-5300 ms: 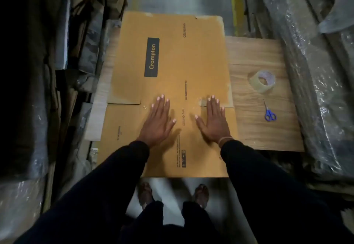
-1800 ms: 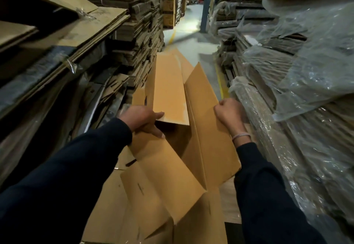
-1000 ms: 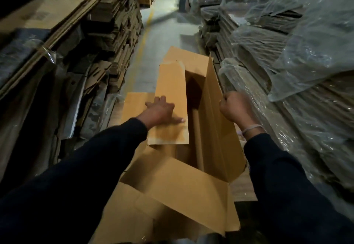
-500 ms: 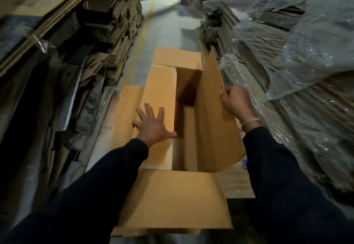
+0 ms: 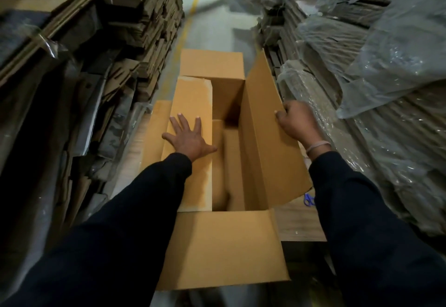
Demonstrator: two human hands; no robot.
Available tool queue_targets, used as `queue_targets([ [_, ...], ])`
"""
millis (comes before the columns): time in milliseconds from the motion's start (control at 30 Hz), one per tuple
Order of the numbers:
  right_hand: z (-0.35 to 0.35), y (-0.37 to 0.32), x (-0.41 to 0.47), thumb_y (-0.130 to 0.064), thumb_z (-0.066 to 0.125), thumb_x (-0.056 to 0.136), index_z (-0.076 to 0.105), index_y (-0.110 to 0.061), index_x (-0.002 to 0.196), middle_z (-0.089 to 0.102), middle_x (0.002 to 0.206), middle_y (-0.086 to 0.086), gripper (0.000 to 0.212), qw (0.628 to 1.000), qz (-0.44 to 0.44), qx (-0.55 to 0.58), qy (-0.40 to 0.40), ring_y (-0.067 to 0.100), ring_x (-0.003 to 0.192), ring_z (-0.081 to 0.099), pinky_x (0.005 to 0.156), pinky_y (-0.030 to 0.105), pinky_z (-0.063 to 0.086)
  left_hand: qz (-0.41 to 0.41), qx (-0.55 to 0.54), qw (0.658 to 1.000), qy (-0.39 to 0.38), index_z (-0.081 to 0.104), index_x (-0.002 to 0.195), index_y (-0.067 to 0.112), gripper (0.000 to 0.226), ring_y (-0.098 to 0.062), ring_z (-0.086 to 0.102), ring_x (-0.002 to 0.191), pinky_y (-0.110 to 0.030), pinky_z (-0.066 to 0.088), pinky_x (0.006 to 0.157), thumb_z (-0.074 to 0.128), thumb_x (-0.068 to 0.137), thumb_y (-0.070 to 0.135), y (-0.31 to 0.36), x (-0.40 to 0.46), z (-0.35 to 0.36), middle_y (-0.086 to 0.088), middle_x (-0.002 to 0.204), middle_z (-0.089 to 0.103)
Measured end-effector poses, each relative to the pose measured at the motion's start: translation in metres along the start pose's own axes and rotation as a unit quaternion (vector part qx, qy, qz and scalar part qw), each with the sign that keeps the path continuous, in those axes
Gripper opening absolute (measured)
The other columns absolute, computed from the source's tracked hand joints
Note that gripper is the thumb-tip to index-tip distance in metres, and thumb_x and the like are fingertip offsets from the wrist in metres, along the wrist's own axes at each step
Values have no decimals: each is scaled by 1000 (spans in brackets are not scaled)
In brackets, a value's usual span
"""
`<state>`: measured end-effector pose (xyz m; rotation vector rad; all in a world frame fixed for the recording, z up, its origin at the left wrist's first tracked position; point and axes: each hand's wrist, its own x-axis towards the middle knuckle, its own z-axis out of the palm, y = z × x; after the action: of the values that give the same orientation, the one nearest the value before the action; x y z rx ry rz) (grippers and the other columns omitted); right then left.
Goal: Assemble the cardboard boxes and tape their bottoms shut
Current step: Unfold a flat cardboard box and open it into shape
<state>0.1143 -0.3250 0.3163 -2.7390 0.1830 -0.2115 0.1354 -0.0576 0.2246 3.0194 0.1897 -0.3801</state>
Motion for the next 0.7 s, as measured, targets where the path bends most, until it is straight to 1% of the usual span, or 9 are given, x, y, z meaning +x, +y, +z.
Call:
queue_targets([
  [100, -4, 11, -8, -32, 58, 95, 71, -6, 112, 72, 101, 17, 33, 1000, -4, -3, -16, 38, 91, 68, 81, 50, 60, 10, 23, 1000, 1, -7, 165, 35, 125, -53, -17, 155, -80, 20, 110, 58, 75, 91, -3, -20, 11, -24, 170, -20],
  [233, 0, 37, -28, -23, 62, 102, 60, -6, 137, 67, 122, 20, 39, 999, 4, -20, -27, 40, 109, 65, 86, 40, 50, 14, 23, 999, 28, -7, 164, 35, 125, -54, -19, 154, -81, 18, 110, 55, 73, 93, -19, -39, 36, -25, 168, -22],
  [300, 8, 57, -33, -25, 61, 104, 50, -8, 147, 64, 131, 24, 47, 998, 31, -33, -32, 43, 118, 63, 95, 45, 50, 13, 23, 999, 38, -7, 165, 34, 124, -54, -21, 153, -81, 16, 111, 53, 73, 93, -22, -40, 41, -25, 168, -23],
  [400, 30, 80, -42, -31, 63, 103, 31, -20, 162, 47, 154, 25, 68, 989, 81, -81, -91, 46, 136, 51, 111, 54, 47, 19, 14, 999, 44, -7, 165, 33, 124, -55, -24, 152, -83, 14, 110, 53, 74, 92, -19, -38, 42, -25, 168, -24],
  [467, 51, 80, -52, -39, 59, 105, 28, -32, 165, 31, 164, 22, 68, 983, 86, -88, -135, 47, 145, 40, 117, 58, 40, 17, 17, 998, 50, -6, 165, 31, 124, -56, -23, 152, -83, 14, 109, 53, 74, 91, -18, -37, 44, -26, 168, -24],
  [533, 72, 65, -61, -52, 43, 109, 30, -39, 164, 23, 170, 16, 57, 986, 67, -36, -151, 44, 152, 30, 123, 59, 31, 16, 26, 998, 57, -6, 166, 30, 124, -56, -23, 152, -82, 14, 110, 53, 74, 91, -18, -37, 47, -26, 168, -23],
  [600, 91, 44, -63, -68, 32, 106, 23, -39, 166, 16, 174, 11, 68, 981, 75, 50, -173, 43, 158, 19, 127, 63, 21, 19, 30, 998, 56, -7, 166, 29, 125, -57, -25, 151, -83, 14, 110, 52, 75, 91, -19, -37, 49, -26, 168, -24],
  [667, 109, 25, -63, -73, 40, 101, 11, -37, 168, 14, 175, 11, 81, 972, 97, 109, -183, 45, 159, 16, 126, 65, 22, 23, 30, 998, 56, -7, 166, 28, 125, -57, -25, 151, -83, 13, 110, 53, 75, 91, -19, -37, 50, -25, 168, -24],
  [700, 116, 18, -62, -64, 48, 104, 7, -35, 169, 16, 174, 14, 83, 969, 106, 132, -182, 45, 158, 20, 126, 63, 25, 24, 29, 998, 58, -6, 166, 28, 125, -57, -25, 151, -83, 13, 110, 53, 75, 91, -19, -38, 51, -25, 168, -24],
])
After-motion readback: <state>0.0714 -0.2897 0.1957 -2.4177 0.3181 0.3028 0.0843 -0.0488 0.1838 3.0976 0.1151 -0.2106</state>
